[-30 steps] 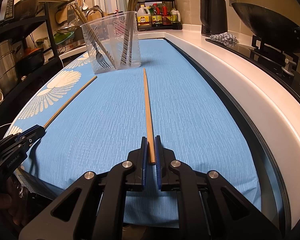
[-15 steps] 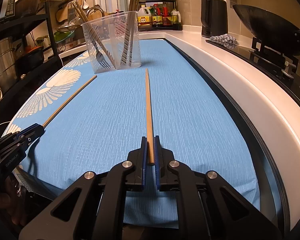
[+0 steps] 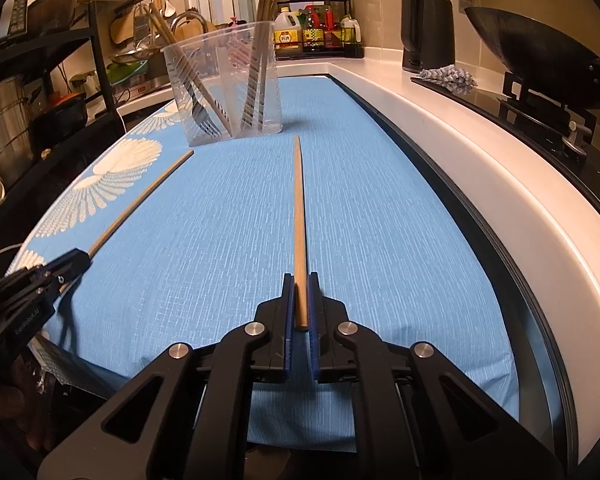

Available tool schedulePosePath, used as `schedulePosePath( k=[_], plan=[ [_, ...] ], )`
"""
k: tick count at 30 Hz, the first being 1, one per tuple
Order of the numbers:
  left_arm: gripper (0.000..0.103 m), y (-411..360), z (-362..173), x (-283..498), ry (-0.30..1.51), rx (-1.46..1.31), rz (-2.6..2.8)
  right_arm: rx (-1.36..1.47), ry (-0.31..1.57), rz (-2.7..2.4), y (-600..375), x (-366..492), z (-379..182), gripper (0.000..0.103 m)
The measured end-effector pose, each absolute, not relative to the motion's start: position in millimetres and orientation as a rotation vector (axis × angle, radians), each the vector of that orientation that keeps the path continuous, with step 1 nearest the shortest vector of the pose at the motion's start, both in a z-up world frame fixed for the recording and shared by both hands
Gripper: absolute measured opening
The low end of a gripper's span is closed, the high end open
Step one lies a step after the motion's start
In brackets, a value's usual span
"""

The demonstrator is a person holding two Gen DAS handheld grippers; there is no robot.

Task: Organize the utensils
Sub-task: 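Lift the chopstick with the left tool while the right tool lifts its chopstick, then lower the chopstick into the container and open the left tool while the right releases its chopstick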

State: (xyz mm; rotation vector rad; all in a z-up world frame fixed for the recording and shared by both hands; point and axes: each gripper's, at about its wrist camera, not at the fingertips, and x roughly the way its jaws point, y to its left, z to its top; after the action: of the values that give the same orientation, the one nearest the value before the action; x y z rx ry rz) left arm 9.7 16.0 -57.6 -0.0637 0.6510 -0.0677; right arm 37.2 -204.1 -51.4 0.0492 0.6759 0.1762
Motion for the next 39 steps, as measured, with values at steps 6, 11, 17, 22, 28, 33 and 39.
schedulePosePath(
  k=[6,11,17,22,28,33,39],
  plan=[
    [0.006,18,-35,-6,0.589,-0.05,-0.079,0.05,0.615,0.174,-207,20,-20,0.007],
    [0.006,22,-6,-20,0.516,-0.042,-0.079,0.048,0.566,0.178,-209,5,9,0.007],
    [0.006,31,24,-20,0.454,-0.051,-0.073,0.032,0.508,0.193,-209,1,47,0.007],
    [0.006,38,49,-10,0.41,-0.066,-0.073,0.014,0.464,0.216,-204,7,80,0.007],
    [0.006,44,77,14,0.378,-0.094,-0.085,-0.004,0.43,0.253,-194,27,115,0.007],
    [0.006,47,106,42,0.37,-0.105,-0.113,-0.013,0.416,0.277,-183,52,140,0.006],
    [0.006,49,141,74,0.385,-0.132,-0.154,-0.015,0.394,0.311,-175,84,172,0.006]
  ],
)
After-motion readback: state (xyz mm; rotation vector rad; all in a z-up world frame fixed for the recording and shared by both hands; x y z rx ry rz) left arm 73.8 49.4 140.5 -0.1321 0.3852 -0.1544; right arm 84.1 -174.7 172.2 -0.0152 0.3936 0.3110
